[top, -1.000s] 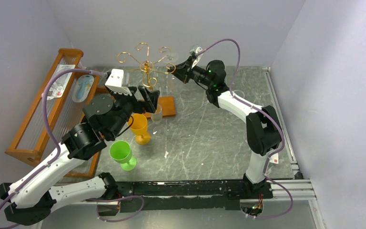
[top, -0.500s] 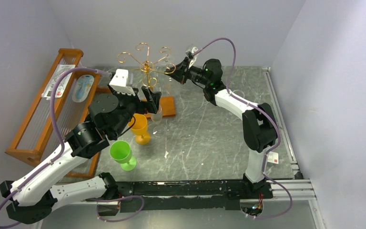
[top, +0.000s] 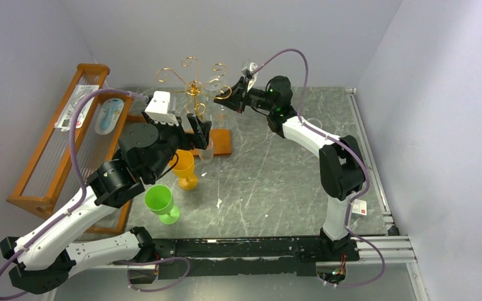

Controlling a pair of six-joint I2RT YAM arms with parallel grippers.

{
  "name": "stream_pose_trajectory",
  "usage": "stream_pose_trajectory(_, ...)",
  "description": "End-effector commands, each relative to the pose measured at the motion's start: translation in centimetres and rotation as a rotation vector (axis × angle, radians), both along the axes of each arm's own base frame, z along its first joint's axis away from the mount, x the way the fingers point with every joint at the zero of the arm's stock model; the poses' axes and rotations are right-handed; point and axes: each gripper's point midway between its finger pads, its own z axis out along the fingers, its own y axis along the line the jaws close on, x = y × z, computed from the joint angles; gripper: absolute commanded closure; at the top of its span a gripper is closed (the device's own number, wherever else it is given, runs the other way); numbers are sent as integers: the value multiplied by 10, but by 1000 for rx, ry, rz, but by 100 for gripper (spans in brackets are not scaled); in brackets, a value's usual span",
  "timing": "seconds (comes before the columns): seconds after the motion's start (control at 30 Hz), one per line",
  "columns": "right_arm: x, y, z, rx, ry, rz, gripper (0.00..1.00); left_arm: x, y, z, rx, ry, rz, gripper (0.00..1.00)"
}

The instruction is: Place the wine glass upside down on the wine glass rack

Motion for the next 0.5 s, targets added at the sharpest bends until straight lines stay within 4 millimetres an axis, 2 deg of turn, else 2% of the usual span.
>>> stream_pose_trajectory(0.0,-9,4,15,19,-55,56,100,0,7,7,-3,3,31,3)
stream_pose_trajectory(0.23,-17,-1,13,14,-60,60,100,0,6,6,-1,6,32,3)
stream_pose_trajectory(0.47,-26,-10,22,34,-84,29,100,0,6,4,-4,9,32,3)
